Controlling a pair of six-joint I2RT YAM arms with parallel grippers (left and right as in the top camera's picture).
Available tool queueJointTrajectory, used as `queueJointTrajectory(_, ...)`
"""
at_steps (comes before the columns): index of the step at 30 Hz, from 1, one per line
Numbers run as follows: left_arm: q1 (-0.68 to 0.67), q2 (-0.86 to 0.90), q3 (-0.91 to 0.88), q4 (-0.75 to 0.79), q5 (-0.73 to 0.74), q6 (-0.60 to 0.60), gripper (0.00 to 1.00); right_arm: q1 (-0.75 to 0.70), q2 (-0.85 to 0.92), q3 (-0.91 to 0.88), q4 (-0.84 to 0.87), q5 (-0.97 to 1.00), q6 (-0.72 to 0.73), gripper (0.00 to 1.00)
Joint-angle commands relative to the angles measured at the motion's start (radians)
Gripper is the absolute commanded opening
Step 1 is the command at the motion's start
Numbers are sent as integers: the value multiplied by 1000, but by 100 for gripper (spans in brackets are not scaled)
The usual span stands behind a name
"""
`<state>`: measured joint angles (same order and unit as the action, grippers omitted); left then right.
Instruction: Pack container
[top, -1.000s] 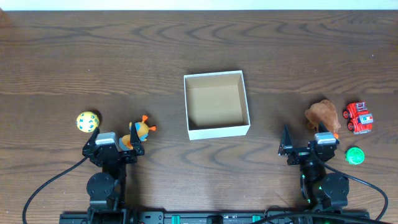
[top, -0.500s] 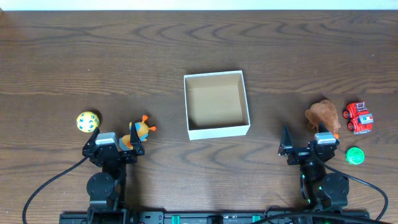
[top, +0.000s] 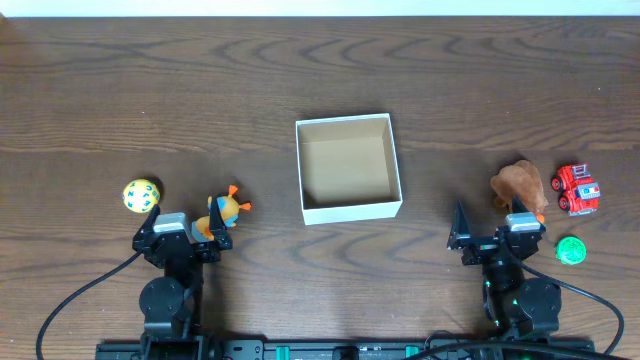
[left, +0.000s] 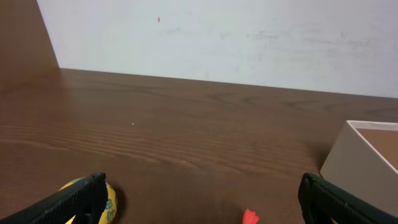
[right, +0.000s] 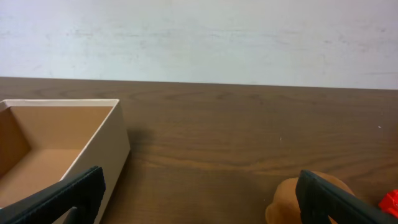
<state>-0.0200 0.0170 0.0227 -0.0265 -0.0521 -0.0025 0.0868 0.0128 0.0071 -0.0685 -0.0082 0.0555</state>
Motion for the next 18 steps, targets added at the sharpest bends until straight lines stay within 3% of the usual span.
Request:
queueJointTrajectory(1,4,1,-19,-41,-12,6,98,-7,-6,-2,-5,-7,-1,99)
queueJointTrajectory(18,4,1,-19,-40,-12,6,98,-7,-6,-2,-3,-27,11,99)
